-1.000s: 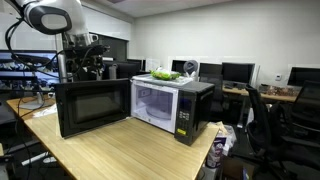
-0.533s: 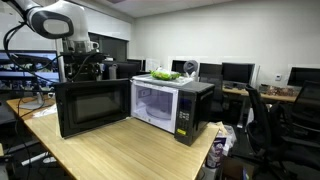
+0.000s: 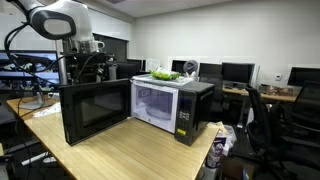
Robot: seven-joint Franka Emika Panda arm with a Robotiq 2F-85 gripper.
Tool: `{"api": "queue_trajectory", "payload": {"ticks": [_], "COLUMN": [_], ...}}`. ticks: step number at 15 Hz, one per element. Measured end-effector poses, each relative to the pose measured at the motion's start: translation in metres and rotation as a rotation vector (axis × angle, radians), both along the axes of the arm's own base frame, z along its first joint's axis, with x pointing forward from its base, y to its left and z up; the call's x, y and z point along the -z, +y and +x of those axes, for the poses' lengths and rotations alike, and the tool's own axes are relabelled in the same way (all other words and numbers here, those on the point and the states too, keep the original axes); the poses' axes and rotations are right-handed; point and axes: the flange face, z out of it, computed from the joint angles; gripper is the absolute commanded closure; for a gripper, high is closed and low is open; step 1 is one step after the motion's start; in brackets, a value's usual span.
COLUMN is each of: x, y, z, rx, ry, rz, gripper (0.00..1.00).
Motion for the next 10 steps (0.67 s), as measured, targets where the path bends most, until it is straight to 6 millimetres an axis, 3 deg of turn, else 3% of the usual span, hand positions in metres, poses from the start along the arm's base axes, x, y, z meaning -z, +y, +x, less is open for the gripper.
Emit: {"api": "queue_trajectory", "payload": {"ticks": [10], "x": [0.013], "y": [-0.066], "z": [-0.017], "rx": [0.181], "ry": [0.011], "rz": [0.048], "gripper": [0.00]}}
